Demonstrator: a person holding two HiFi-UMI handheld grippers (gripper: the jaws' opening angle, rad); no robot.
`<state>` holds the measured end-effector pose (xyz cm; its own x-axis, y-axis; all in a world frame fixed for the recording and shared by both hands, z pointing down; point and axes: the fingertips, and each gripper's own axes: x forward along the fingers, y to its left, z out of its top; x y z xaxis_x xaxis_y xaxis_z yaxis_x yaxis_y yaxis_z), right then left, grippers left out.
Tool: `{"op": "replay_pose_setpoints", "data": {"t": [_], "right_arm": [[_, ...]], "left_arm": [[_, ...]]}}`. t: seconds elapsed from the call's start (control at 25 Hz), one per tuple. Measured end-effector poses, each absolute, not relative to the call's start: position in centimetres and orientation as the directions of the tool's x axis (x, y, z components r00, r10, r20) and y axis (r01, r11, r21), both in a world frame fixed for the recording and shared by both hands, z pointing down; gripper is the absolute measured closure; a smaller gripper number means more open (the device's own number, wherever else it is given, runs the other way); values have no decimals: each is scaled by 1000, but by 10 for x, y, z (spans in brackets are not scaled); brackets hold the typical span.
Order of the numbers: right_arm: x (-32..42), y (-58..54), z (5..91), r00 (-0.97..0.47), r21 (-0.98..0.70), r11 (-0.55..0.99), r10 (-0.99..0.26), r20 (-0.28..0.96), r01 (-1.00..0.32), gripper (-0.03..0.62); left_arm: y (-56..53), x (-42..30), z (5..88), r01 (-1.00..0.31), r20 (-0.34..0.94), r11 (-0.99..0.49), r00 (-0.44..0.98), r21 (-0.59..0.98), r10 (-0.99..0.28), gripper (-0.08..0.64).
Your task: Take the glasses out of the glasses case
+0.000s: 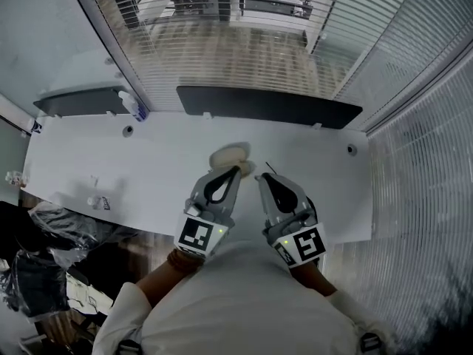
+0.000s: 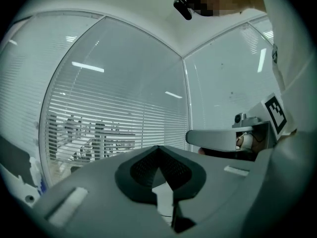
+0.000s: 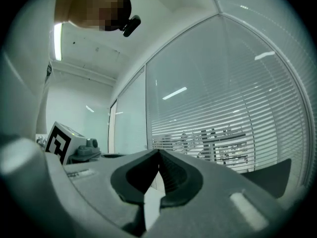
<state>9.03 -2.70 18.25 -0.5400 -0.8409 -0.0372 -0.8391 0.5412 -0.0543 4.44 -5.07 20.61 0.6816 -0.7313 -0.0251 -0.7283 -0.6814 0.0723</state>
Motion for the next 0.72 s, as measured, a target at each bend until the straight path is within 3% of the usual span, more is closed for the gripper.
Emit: {"op": "replay_pose_setpoints", "data": {"t": [0.2, 0.72], "right_arm": [[86, -18, 178, -542, -70, 545, -838, -53, -836, 591], [94, -12, 187, -541, -154, 539, -840, -36, -828, 592]], "left_arm": [[-34, 53, 207, -726, -27, -671, 676, 147, -737, 557], [-28, 59, 214, -722, 3, -673, 682, 158, -731, 557]]}}
